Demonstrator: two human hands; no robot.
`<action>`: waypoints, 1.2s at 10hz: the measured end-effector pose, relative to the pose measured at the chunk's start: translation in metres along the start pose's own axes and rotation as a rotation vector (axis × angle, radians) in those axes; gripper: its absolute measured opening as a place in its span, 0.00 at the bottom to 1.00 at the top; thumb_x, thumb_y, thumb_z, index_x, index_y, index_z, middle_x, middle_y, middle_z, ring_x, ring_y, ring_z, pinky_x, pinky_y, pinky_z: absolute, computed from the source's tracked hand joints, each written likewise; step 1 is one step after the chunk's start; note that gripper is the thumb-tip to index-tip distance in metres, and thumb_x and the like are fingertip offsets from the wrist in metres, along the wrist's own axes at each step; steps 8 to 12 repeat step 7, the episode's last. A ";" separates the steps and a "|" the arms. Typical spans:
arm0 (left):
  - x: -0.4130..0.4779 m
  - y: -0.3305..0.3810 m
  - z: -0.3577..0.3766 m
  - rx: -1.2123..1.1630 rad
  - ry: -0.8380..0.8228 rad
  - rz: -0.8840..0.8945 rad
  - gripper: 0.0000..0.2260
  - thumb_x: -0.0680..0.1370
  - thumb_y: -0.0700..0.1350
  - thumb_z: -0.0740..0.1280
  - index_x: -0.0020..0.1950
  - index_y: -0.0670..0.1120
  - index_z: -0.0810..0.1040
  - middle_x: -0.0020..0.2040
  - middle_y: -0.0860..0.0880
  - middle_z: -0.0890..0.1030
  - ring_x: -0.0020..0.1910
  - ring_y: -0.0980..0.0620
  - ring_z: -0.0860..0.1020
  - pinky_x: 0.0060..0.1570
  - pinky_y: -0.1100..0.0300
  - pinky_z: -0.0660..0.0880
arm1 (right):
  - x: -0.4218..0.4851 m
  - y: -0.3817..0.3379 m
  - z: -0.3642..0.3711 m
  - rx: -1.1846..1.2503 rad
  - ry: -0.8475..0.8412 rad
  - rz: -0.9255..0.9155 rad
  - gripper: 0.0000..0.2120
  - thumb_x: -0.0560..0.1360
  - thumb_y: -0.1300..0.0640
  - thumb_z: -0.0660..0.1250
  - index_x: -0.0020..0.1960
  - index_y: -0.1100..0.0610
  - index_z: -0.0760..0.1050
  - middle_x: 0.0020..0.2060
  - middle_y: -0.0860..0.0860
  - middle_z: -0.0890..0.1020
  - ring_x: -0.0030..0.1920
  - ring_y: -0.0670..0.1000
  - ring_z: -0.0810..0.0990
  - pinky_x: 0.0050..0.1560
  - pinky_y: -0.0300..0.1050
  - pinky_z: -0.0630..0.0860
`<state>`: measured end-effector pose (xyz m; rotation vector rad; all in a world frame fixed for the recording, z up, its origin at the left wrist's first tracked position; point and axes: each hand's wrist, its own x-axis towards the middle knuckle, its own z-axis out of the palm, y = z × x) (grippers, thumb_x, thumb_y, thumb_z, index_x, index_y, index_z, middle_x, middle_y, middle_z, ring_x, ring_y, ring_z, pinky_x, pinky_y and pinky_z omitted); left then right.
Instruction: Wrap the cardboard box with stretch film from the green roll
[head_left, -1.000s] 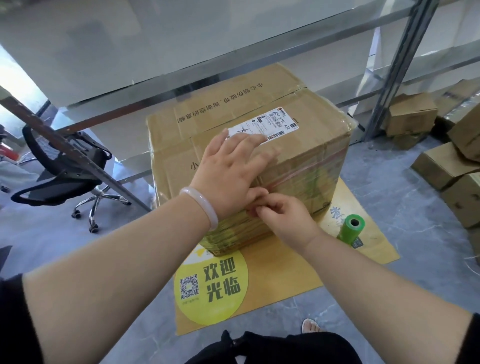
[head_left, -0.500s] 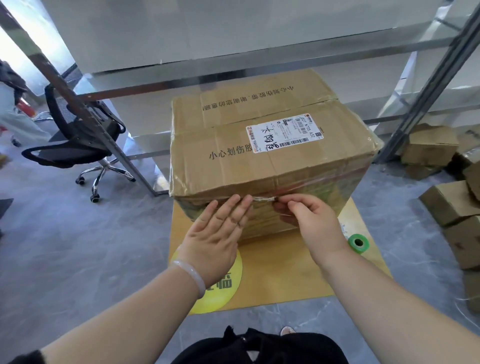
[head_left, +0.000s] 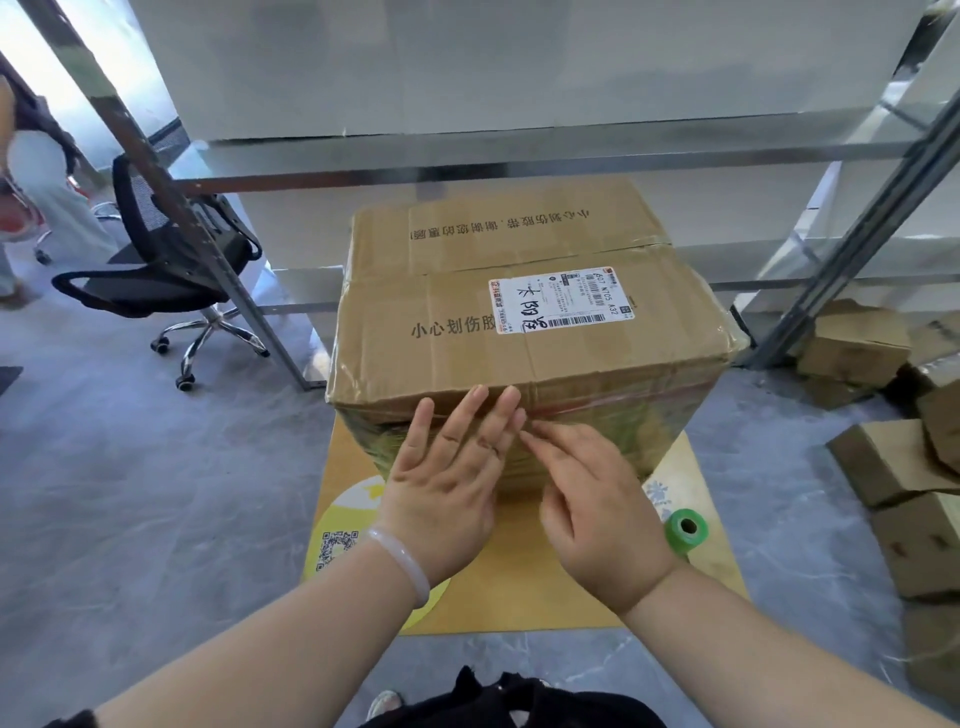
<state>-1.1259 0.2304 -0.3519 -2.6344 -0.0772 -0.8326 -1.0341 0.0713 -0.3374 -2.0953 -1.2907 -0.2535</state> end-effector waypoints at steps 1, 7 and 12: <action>-0.001 -0.008 -0.004 0.012 0.016 0.014 0.32 0.72 0.47 0.67 0.77 0.48 0.69 0.80 0.49 0.60 0.79 0.45 0.58 0.77 0.42 0.49 | -0.009 0.006 0.003 -0.288 -0.068 -0.149 0.27 0.70 0.60 0.58 0.70 0.61 0.70 0.71 0.55 0.69 0.73 0.56 0.65 0.70 0.58 0.64; -0.014 -0.010 -0.023 -0.012 -0.167 -0.109 0.39 0.70 0.54 0.70 0.80 0.50 0.63 0.81 0.46 0.58 0.79 0.44 0.58 0.76 0.39 0.54 | 0.008 0.021 -0.017 -0.587 -0.172 -0.322 0.35 0.70 0.54 0.63 0.76 0.57 0.59 0.77 0.52 0.56 0.77 0.54 0.54 0.72 0.61 0.57; -0.014 -0.010 -0.023 -0.012 -0.167 -0.109 0.39 0.70 0.54 0.70 0.80 0.50 0.63 0.81 0.46 0.58 0.79 0.44 0.58 0.76 0.39 0.54 | 0.008 0.021 -0.017 -0.587 -0.172 -0.322 0.35 0.70 0.54 0.63 0.76 0.57 0.59 0.77 0.52 0.56 0.77 0.54 0.54 0.72 0.61 0.57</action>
